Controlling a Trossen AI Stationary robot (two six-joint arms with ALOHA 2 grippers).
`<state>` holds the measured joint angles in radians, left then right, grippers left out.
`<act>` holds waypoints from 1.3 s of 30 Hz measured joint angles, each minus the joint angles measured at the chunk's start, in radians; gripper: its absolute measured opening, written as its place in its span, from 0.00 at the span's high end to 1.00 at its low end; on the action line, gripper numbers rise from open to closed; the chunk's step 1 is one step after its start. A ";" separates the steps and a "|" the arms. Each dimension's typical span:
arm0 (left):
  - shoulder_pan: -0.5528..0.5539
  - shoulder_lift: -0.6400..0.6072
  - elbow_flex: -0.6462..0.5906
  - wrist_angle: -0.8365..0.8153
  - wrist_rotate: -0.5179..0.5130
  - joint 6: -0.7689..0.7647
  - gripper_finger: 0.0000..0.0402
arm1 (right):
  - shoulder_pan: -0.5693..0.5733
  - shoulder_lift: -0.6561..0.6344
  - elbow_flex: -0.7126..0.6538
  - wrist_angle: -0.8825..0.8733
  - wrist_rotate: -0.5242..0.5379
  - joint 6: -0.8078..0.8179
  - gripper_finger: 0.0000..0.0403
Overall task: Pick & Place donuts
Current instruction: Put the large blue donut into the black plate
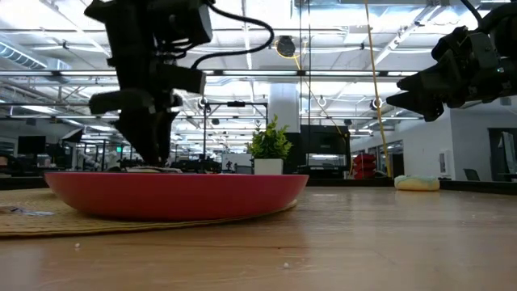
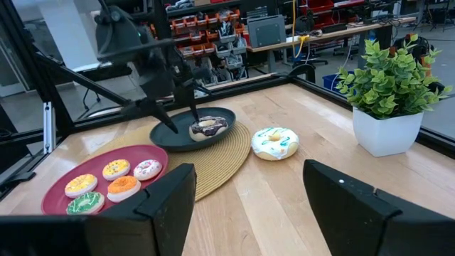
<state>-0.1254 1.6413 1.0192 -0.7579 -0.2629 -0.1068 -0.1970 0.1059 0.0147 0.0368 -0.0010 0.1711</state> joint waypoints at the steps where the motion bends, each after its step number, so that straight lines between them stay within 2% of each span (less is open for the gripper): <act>1: 0.000 0.000 0.015 -0.013 -0.002 0.001 0.43 | 0.000 0.000 0.000 0.000 0.000 0.000 0.39; 6: -0.001 -0.007 0.093 -0.103 -0.035 0.000 0.44 | 0.000 0.000 0.000 0.000 0.000 0.000 0.39; 10: -0.001 -0.083 0.128 -0.100 -0.027 0.013 0.44 | 0.000 0.000 0.000 0.000 0.000 0.000 0.39; 16: -0.015 -0.346 0.097 0.056 0.142 0.123 0.44 | 0.000 0.000 0.000 0.000 0.000 0.000 0.39; 19: -0.015 -0.516 0.022 0.207 0.186 0.166 0.44 | 0.000 0.000 0.000 0.001 0.000 0.000 0.39; 22: -0.004 -0.690 -0.079 0.304 0.188 0.188 0.44 | 0.000 0.000 0.000 0.001 0.000 0.000 0.39; 31: 0.131 -1.195 -0.343 0.398 0.184 0.137 0.44 | 0.000 0.000 0.000 0.001 0.000 0.000 0.39; 35: 0.183 -1.356 -0.431 0.420 0.184 0.108 0.44 | 0.000 0.000 0.000 0.001 0.000 0.000 0.39; 39: 0.208 -1.441 -0.523 0.462 0.192 0.070 0.42 | 0.000 0.000 0.000 0.001 0.000 0.000 0.39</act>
<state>0.0829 0.2007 0.4964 -0.2955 -0.0712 -0.0368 -0.1970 0.1059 0.0147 0.0376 -0.0010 0.1711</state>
